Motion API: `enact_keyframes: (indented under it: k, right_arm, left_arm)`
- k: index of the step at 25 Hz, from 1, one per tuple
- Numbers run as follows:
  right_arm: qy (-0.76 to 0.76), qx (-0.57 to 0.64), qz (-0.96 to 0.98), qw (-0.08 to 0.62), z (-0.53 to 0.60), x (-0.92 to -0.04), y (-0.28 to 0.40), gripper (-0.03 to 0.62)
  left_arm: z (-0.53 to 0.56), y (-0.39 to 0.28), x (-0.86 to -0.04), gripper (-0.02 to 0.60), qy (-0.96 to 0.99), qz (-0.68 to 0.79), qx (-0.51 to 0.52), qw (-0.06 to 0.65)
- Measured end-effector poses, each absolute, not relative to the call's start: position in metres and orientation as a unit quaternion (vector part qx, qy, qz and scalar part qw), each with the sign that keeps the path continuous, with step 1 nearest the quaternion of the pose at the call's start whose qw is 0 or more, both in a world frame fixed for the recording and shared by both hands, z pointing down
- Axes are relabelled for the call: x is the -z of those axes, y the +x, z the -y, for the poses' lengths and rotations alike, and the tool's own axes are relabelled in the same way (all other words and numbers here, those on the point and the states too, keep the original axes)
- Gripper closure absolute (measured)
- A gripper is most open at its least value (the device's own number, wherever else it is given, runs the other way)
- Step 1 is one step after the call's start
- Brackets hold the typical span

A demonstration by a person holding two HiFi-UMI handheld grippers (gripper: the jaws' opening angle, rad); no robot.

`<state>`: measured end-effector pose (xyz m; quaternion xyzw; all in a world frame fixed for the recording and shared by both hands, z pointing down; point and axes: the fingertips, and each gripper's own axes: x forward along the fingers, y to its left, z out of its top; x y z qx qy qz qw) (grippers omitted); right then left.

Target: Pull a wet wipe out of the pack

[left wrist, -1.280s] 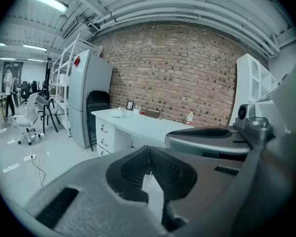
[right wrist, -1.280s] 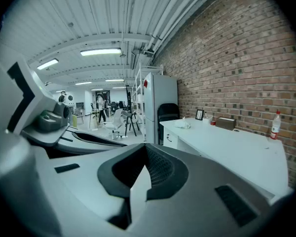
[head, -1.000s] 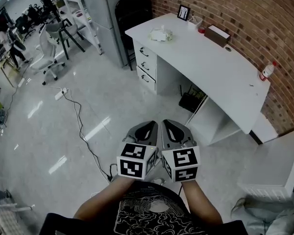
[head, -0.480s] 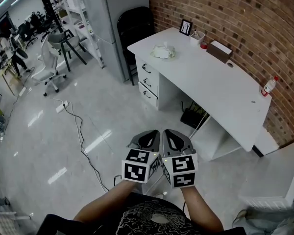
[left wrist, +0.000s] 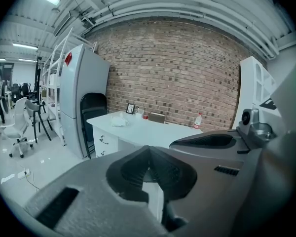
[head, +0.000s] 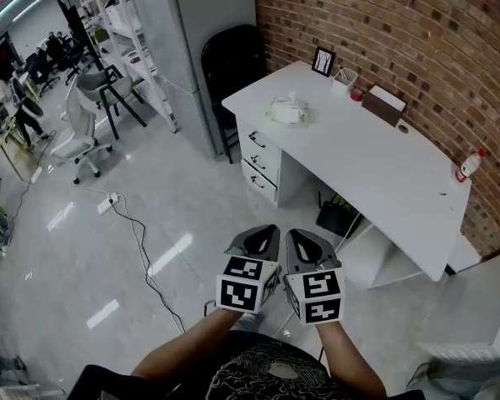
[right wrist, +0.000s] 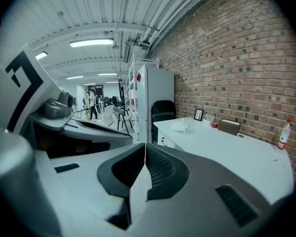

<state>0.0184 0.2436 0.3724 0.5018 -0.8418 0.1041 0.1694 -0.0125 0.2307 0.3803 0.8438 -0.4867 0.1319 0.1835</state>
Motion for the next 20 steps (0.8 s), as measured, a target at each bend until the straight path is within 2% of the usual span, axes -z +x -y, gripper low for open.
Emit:
enact_keyframes:
  k: [20]
  right_arm:
    - [0.546,-0.123,0.806,0.190,-0.133,-0.389,-0.053,0.576]
  left_arm:
    - [-0.114,-0.090,-0.389,0.569,0.864,0.444,-0.134,0.197]
